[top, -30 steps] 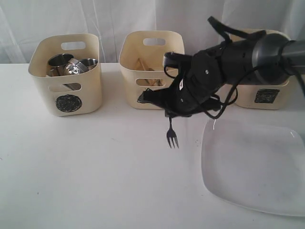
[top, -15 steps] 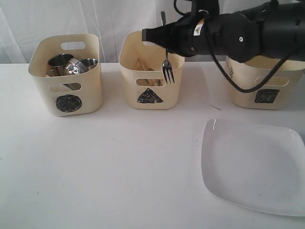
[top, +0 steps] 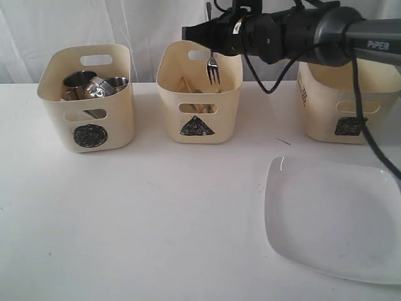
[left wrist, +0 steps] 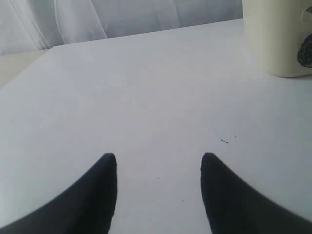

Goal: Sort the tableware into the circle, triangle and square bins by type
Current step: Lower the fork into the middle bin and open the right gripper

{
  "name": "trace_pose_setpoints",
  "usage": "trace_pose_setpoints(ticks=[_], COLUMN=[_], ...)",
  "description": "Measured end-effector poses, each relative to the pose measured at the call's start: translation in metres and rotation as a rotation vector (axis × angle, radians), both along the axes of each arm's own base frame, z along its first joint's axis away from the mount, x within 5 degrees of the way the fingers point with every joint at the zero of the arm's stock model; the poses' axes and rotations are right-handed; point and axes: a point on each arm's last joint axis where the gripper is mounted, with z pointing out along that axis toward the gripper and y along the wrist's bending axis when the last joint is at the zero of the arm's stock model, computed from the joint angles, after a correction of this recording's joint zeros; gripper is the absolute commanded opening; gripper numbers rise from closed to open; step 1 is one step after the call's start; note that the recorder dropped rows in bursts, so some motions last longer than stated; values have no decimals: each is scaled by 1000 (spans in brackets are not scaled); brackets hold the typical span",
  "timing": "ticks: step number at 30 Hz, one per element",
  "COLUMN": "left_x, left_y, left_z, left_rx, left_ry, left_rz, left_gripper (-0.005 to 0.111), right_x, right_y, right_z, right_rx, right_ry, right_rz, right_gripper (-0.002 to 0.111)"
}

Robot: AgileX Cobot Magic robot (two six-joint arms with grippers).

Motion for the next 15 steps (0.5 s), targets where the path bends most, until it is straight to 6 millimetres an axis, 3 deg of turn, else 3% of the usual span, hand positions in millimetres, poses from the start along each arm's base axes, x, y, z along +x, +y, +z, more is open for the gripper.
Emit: trace_pose_setpoints(ticks=[4, 9, 15], left_x=[0, 0, 0], left_y=[0, 0, 0], left_z=[0, 0, 0], left_rx=[0, 0, 0], left_ry=[0, 0, 0], left_rz=[0, 0, 0], left_gripper=[56, 56, 56], right_x=[19, 34, 39], right_y=[5, 9, 11], right_z=[-20, -24, -31], right_rx=[-43, -59, -61], right_ry=[37, 9, 11], right_rz=[10, 18, 18], right_gripper=[0, 0, 20])
